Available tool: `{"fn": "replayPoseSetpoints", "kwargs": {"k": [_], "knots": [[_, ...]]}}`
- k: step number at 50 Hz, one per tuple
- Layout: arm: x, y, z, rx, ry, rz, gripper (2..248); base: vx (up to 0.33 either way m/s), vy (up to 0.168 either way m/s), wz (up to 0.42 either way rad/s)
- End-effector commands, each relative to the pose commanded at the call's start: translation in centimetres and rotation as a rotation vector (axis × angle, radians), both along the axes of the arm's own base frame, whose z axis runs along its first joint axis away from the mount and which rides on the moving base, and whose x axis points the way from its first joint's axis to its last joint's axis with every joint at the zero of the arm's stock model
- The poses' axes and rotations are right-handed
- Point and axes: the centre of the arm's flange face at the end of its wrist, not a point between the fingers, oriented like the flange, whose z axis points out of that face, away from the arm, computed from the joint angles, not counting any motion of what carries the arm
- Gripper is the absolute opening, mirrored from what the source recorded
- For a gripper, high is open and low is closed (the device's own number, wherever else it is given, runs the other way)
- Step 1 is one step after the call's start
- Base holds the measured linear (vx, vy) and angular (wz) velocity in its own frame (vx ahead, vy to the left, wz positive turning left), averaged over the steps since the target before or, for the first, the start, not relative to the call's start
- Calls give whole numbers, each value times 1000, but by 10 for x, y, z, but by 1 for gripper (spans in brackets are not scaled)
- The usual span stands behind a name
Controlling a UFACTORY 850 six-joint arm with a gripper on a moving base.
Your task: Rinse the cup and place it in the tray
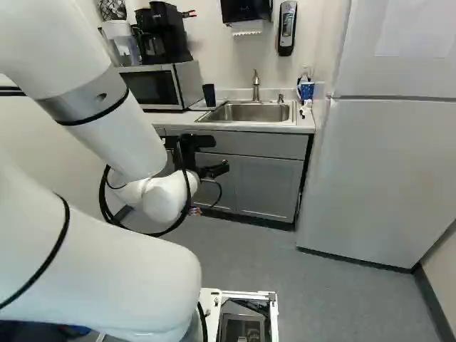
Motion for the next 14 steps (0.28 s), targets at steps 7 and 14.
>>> {"fn": "replayPoseSetpoints", "kwargs": {"k": [7, 14], "knots": [[0, 0, 0, 0, 0, 0, 247, 0, 0, 0], [0, 0, 0, 0, 0, 0, 247, 0, 0, 0]]}}
